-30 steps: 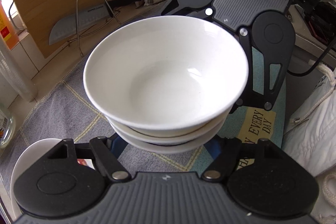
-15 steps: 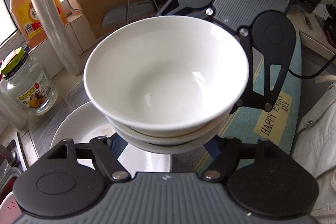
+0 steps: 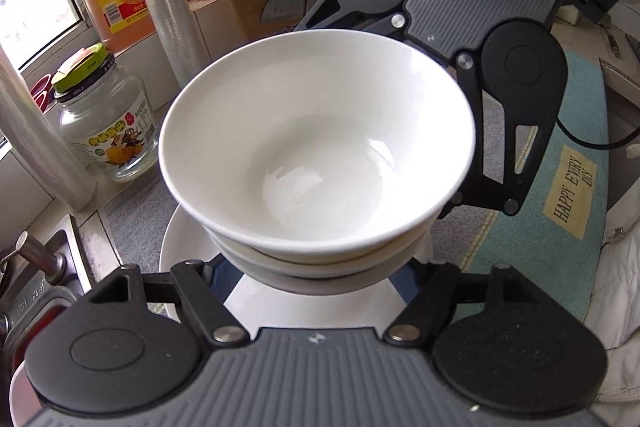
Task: Organize plates and bowls
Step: 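Lift the bowl stack with both grippers and carry it over the plate stack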
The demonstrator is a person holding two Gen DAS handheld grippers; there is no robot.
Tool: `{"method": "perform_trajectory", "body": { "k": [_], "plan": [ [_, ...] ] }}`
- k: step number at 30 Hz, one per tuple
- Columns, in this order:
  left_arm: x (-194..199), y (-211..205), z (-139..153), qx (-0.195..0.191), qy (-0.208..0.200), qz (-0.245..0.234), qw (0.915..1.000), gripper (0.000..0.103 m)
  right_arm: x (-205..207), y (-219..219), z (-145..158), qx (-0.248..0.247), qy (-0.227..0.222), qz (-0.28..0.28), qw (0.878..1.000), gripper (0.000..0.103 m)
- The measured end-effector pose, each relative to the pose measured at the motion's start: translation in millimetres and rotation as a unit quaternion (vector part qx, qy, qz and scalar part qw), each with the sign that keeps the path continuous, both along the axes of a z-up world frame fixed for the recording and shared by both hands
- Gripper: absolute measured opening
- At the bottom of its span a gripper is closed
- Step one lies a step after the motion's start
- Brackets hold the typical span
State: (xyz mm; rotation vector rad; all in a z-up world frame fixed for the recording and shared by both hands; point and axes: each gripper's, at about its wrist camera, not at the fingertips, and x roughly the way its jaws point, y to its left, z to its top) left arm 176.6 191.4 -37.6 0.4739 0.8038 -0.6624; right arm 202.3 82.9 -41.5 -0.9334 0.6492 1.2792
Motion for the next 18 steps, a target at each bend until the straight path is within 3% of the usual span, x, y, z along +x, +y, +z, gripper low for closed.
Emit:
{"method": "perform_trajectory", "body": {
  "k": [18],
  "plan": [
    [17.1, 19.2, -20.1, -0.001, 0.019, 0.008, 0.9998, 0.075, 16.6, 25.6, -20.5, -0.021, 0.008, -0.004, 1.000, 0.083]
  ]
}}
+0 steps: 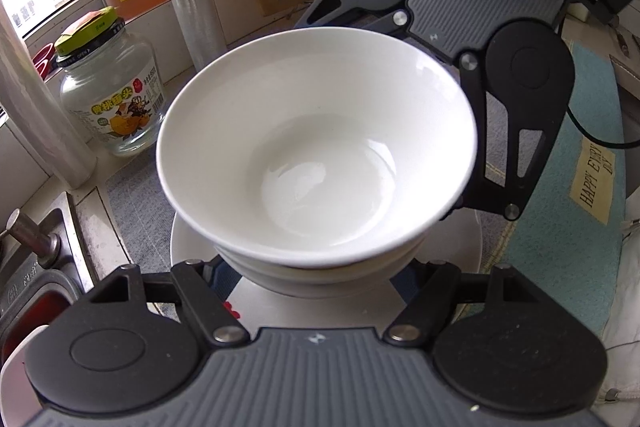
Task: Organize plates and bowls
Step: 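Lift the bowl stack with both grippers and carry it over the plate stack, then lower the bowl stack onto the plates and open both grippers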
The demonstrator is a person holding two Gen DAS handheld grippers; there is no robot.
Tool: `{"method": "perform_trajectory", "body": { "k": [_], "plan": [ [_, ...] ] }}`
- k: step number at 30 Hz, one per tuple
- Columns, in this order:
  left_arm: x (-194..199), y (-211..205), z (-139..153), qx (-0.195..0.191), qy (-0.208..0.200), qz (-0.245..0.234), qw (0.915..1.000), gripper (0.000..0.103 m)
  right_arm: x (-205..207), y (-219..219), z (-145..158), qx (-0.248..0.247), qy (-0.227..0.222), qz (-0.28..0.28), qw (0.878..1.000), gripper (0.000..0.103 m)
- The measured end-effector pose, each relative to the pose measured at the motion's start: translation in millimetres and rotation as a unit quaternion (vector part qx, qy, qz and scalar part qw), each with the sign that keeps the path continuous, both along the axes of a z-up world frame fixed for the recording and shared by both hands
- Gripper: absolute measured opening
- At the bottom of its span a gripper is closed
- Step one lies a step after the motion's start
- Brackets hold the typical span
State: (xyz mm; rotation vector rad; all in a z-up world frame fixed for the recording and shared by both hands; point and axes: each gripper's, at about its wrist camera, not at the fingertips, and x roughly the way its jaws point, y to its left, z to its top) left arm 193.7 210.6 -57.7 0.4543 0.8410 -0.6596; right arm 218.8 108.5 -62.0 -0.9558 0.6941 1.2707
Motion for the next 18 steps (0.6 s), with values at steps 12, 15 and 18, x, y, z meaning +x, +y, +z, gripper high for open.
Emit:
{"method": "perform_trajectory", "body": {
  "k": [12, 15, 18],
  "plan": [
    [7.2, 6.4, -5.5, -0.013, 0.018, 0.013, 0.9997, 0.075, 6.9, 2.9, -6.0, -0.002, 0.014, -0.007, 1.000, 0.083],
    [7.4, 7.2, -5.6, -0.016, 0.018, 0.013, 0.9996, 0.075, 8.9, 2.4, -6.0, -0.002, 0.017, -0.008, 1.000, 0.083],
    [6.8, 8.0, -6.2, -0.017, 0.017, 0.012, 0.9996, 0.076, 9.0, 1.9, -6.0, 0.000, 0.018, -0.011, 1.000, 0.083]
  ]
}}
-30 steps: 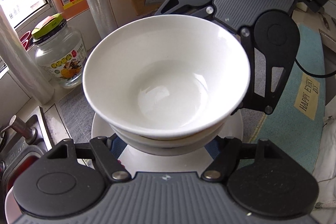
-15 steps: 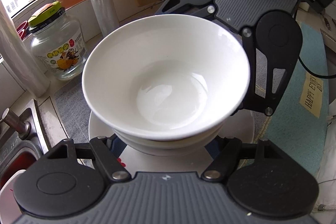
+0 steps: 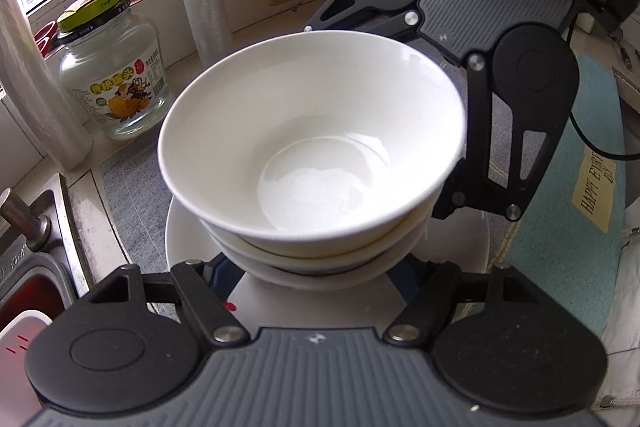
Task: Organize plates and bowls
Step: 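Lower the bowl stack onto the plates and open both grippers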
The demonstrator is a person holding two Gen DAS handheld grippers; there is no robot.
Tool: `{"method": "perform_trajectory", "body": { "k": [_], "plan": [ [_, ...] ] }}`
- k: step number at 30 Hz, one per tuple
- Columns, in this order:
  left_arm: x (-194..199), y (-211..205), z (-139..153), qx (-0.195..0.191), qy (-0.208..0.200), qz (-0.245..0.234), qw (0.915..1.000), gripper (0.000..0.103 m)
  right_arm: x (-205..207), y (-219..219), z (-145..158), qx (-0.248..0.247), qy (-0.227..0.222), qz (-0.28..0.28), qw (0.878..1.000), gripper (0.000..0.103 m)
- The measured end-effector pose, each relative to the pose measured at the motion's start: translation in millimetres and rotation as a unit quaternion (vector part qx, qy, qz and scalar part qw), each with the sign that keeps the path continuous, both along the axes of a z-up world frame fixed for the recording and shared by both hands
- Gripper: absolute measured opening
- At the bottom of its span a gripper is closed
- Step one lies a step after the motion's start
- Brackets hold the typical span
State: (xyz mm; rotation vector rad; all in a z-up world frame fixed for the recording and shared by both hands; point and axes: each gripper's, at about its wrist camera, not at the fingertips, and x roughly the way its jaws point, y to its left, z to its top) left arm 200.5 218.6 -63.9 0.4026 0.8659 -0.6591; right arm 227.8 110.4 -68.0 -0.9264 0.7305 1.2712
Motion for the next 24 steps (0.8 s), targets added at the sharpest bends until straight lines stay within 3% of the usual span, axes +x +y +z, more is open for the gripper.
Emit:
{"method": "perform_trajectory", "body": {
  "k": [5, 8, 12, 18, 24],
  "plan": [
    [-5.3, -1.2, -2.9, 0.005, -0.012, -0.006, 0.9999, 0.077, -0.3, -0.1, 1.4, 0.006, 0.006, -0.007, 1.000, 0.091],
    [-9.1, 0.1, -2.6, 0.005, -0.024, -0.007, 0.9997, 0.088, -2.6, 0.9, 1.4, 0.015, 0.003, -0.017, 1.000, 0.103],
    [-16.0, 3.5, -3.0, 0.007, -0.033, 0.000, 0.9994, 0.097, -6.5, 0.2, 1.4, 0.018, 0.004, -0.034, 0.999, 0.103],
    [-28.1, 12.6, 1.2, -0.016, -0.056, 0.041, 0.9975, 0.100, -17.3, -1.6, 2.3, 0.013, -0.012, -0.074, 0.997, 0.103],
    [-46.2, 12.7, 6.8, -0.007, -0.083, 0.106, 0.9908, 0.100, -31.8, -5.8, 0.1, 0.003, -0.035, -0.124, 0.992, 0.103]
  ]
}}
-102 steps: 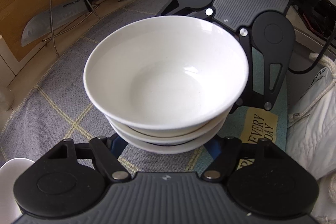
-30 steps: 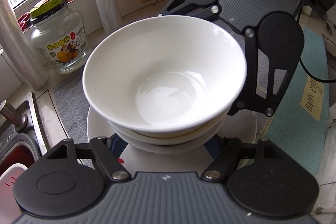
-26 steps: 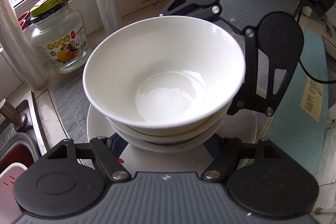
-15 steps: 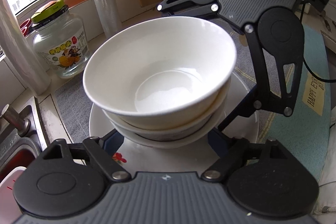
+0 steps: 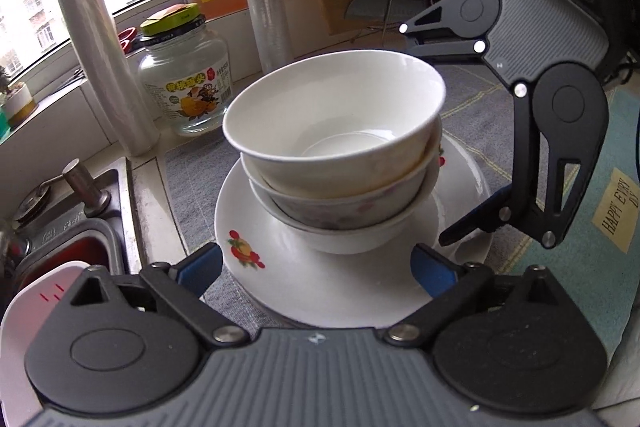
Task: Organize plates and bowls
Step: 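Lower the bowl stack onto the plates and open both grippers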
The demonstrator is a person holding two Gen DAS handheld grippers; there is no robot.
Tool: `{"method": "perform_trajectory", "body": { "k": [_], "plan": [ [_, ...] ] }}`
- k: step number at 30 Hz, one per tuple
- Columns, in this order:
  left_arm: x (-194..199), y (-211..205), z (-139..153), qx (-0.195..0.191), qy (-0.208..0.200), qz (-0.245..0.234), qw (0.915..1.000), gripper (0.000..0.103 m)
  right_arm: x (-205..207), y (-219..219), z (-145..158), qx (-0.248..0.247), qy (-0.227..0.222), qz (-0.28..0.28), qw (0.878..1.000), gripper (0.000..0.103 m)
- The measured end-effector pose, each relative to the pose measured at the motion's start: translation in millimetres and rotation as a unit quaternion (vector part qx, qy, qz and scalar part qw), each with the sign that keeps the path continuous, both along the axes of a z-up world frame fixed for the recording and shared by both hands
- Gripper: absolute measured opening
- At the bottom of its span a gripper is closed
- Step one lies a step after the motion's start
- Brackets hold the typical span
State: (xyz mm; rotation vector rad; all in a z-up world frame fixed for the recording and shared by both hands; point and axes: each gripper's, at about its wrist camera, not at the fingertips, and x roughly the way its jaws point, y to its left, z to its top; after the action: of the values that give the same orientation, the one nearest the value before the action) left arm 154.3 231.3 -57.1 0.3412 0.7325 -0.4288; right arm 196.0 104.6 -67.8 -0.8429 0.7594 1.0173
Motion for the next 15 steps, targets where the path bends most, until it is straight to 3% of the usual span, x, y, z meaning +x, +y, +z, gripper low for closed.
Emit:
{"method": "perform_trajectory", "body": {
  "k": [4, 9, 13, 15],
  "plan": [
    [-18.3, -4.7, 6.3, 0.001, -0.022, 0.053, 0.9983, 0.100, -9.3, -10.5, 4.6, 0.017, -0.001, -0.056, 0.998, 0.103],
    [-37.2, -8.6, 18.5, -0.047, -0.015, 0.152, 0.9871, 0.100, -27.5, -30.0, 21.5, 0.058, -0.008, -0.155, 0.986, 0.103],
    [-51.9, -10.6, 29.1, -0.093, -0.004, 0.217, 0.9718, 0.100, -39.5, -47.5, 28.9, 0.079, 0.007, -0.257, 0.963, 0.103],
    [-58.1, -14.9, 35.5, -0.106, 0.007, 0.253, 0.9616, 0.100, -44.1, -54.8, 30.2, 0.081, 0.014, -0.315, 0.945, 0.103]
  ]
}}
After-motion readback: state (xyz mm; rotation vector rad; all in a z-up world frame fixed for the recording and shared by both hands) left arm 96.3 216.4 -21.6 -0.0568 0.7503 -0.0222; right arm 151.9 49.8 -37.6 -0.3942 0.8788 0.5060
